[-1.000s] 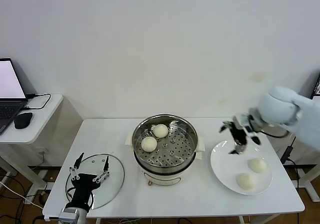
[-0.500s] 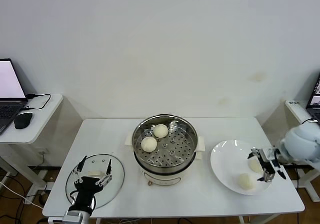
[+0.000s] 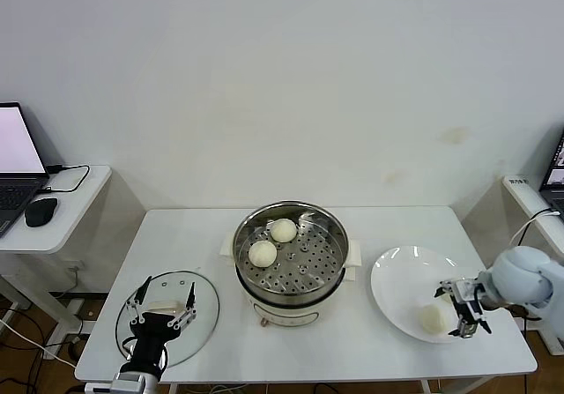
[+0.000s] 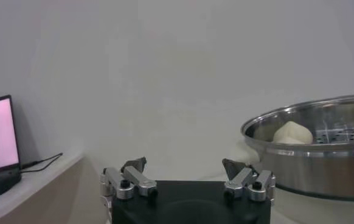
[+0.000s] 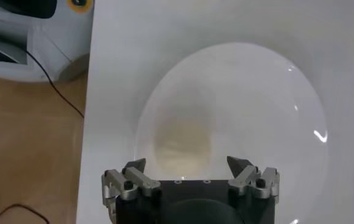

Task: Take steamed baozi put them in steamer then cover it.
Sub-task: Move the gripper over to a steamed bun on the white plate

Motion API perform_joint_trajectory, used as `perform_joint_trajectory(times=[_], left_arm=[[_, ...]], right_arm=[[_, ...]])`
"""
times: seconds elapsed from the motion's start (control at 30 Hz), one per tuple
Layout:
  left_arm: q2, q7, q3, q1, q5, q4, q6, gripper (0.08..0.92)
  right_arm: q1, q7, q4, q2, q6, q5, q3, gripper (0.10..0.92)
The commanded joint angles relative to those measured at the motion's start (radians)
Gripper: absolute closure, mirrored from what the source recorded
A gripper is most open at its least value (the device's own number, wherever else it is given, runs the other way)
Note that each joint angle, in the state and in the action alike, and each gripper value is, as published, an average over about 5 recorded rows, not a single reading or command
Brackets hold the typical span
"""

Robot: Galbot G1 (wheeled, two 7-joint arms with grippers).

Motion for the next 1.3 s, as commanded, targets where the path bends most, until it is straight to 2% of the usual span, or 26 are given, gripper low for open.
perform_joint_trajectory(times=[0.03, 0.6, 1.0, 1.3], left_arm=[[-0.001, 0.000, 0.000, -0.001, 0.001, 0.004, 0.000, 0.177], [0.000, -0.002, -0.003, -0.009, -0.001, 0.016, -0.004, 0.177], [-0.002, -0.002, -0.004, -0.011, -0.001, 0.014, -0.003, 0.177], [0.003, -0.002, -0.009, -0.009, -0.005, 0.004, -0.004, 0.177]], right_arm=[[-0.082, 0.012, -0.042, 0.049, -0.006, -0.017, 0.051, 0.205], [-0.057, 0.011, -0.063, 0.066, -0.036, -0.028, 0.029, 0.321], [0.000, -0.006, -0.064, 0.064, -0.036, -0.024, 0.005, 0.529], [0.206, -0.010, -0.028, 0.019, -0.034, 0.043, -0.085, 0.534]])
